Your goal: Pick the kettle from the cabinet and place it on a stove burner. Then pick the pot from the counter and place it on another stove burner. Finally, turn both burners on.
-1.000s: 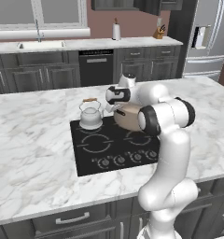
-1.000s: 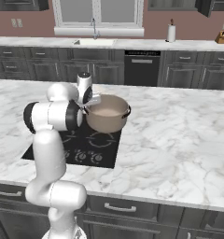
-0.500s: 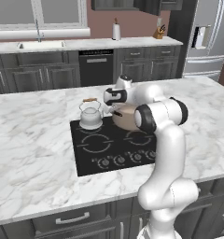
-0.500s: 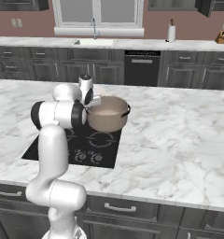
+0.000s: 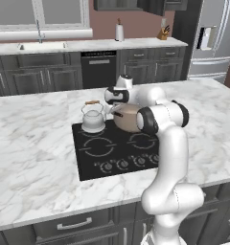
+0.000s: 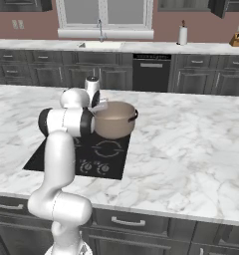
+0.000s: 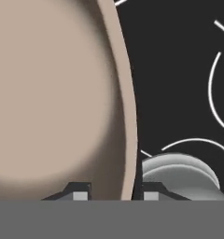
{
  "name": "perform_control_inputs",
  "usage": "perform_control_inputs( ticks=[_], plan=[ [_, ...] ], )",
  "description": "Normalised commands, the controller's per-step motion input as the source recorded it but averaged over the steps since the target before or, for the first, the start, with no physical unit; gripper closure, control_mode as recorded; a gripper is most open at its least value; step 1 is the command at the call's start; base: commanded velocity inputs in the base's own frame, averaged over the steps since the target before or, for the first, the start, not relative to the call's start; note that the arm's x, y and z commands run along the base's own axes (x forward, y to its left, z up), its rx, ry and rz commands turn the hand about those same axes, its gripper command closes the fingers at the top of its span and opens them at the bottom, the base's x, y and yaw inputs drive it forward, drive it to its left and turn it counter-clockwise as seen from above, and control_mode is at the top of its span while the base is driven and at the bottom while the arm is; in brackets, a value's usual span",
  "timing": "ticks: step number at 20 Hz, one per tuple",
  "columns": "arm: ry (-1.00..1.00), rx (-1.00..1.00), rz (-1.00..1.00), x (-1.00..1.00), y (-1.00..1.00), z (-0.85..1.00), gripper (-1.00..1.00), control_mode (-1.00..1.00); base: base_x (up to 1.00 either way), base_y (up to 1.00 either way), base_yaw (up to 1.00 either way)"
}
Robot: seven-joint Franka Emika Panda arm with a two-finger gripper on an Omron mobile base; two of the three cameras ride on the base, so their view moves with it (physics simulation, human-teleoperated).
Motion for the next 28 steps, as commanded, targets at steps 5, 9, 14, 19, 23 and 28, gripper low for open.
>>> perform_control_inputs(
  ticks=[5,9,14,19,23,28],
  plan=[
    [-0.01,0.0,0.07,0.13,-0.09,-0.07,-1.0,-1.0,0.0,0.0,0.0],
    [0.0,0.0,0.03,0.01,-0.11,-0.01,-1.0,-1.0,0.0,0.0,0.0],
    [0.0,-0.06,0.01,-0.03,-0.09,0.13,-1.0,-1.0,0.0,0.0,0.0],
    [0.0,-0.11,0.02,-0.02,0.0,0.36,-1.0,-1.0,0.0,0.0,0.0],
    [0.0,-0.11,0.01,-0.17,0.0,0.37,-1.0,-1.0,0.0,0.0,0.0],
    [0.0,-0.05,0.0,-0.33,0.0,0.38,-1.0,-1.0,0.0,0.0,0.0]
  ],
)
